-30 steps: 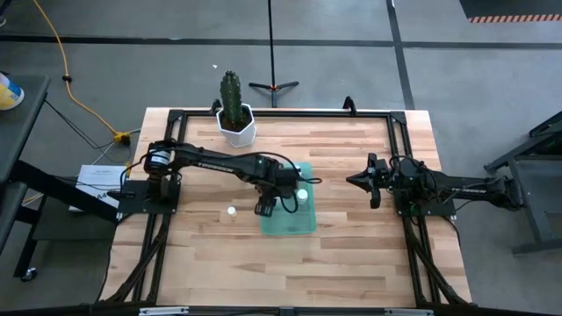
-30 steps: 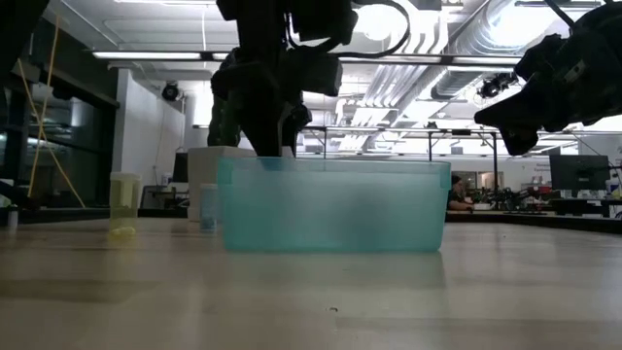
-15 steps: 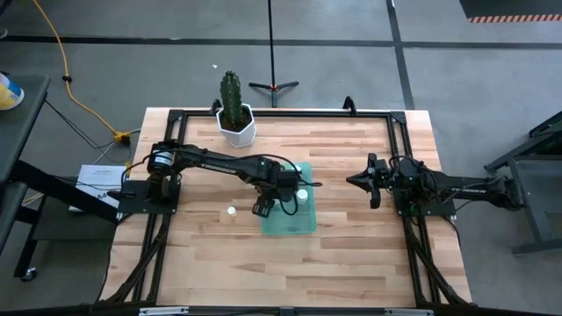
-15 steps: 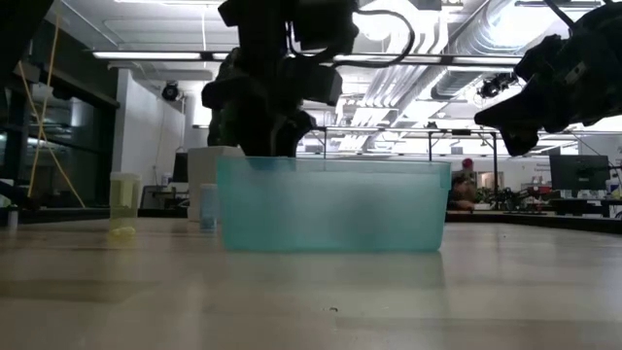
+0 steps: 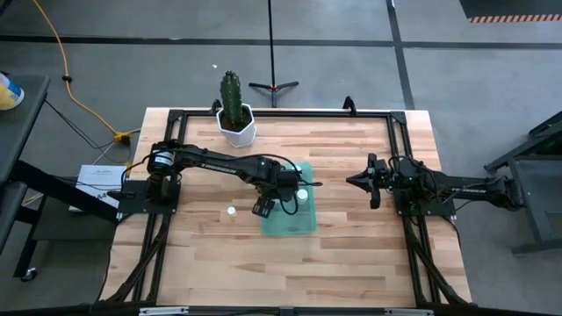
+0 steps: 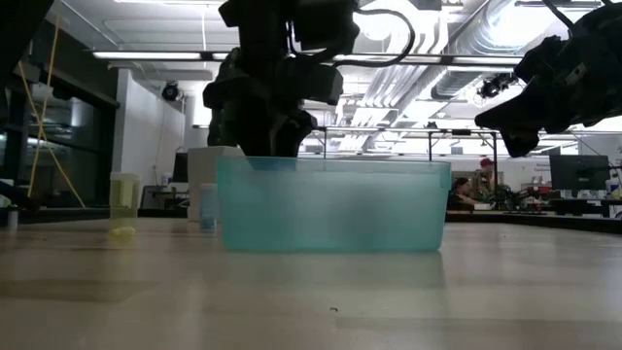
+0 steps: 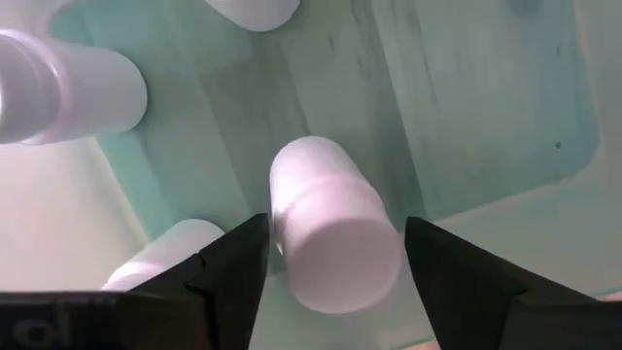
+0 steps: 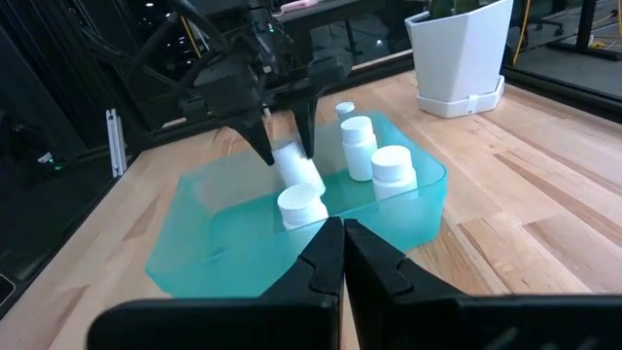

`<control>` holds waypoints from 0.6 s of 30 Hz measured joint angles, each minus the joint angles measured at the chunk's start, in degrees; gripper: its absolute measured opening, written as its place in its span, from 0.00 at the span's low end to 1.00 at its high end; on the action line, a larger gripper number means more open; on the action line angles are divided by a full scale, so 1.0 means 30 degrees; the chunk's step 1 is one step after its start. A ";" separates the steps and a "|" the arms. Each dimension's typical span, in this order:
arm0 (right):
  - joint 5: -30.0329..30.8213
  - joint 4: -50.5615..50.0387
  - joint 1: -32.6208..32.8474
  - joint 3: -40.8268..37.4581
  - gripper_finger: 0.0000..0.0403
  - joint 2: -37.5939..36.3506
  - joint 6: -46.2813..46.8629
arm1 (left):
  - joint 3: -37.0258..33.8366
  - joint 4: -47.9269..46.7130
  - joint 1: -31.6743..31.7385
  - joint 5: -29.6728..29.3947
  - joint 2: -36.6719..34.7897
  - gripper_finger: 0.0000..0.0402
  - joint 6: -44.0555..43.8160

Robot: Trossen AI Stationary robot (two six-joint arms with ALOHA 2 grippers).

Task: Pick and place pill bottles into a basket
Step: Put the white pill bottle into the green bin, then put the yellow pill bottle into the green bin

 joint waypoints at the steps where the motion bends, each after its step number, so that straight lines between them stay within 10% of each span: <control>1: 0.0000 0.0000 0.0003 0.0000 0.00 0.0000 0.0000 | 0.0000 0.0064 0.0000 -0.0001 0.0000 0.70 0.0000; 18: 0.0000 -0.0007 0.0006 -0.0002 0.00 0.0000 0.0026 | 0.2267 -0.2642 0.0000 -0.2153 -0.0015 0.76 -0.1231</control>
